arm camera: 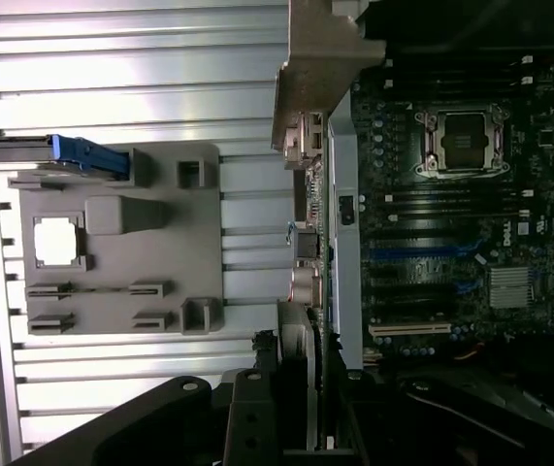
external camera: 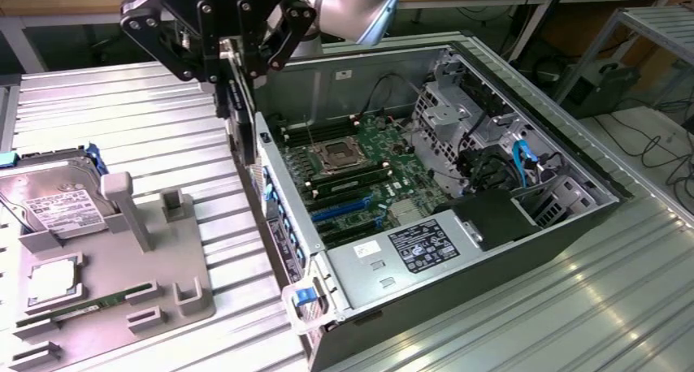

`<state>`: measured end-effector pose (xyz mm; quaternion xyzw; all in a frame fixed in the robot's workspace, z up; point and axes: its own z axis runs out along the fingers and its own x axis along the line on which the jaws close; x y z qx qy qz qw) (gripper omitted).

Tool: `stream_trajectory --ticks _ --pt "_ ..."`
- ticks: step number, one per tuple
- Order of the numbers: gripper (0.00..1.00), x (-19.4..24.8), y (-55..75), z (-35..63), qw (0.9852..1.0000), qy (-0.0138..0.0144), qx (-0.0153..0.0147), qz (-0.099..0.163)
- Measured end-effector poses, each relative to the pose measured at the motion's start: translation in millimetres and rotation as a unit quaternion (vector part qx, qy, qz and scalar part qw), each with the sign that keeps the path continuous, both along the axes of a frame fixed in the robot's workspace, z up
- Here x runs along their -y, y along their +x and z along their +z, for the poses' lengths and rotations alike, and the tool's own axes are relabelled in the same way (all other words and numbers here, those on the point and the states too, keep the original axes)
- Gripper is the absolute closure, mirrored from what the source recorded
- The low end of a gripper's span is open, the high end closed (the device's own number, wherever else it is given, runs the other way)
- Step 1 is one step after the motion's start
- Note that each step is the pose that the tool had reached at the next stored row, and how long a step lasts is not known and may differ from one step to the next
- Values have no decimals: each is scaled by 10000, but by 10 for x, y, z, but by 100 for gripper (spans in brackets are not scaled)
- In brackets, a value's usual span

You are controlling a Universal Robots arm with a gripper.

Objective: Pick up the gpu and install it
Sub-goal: 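Pick up the gpu and move the gpu toward the slot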

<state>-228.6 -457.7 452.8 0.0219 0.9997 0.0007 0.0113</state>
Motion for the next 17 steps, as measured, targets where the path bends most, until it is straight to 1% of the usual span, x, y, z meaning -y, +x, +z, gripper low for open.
stream_trajectory --ticks 6,17 --pt "72 0 102 0 10000 0 0 0" --pt "72 0 250 0 10000 0 0 0"
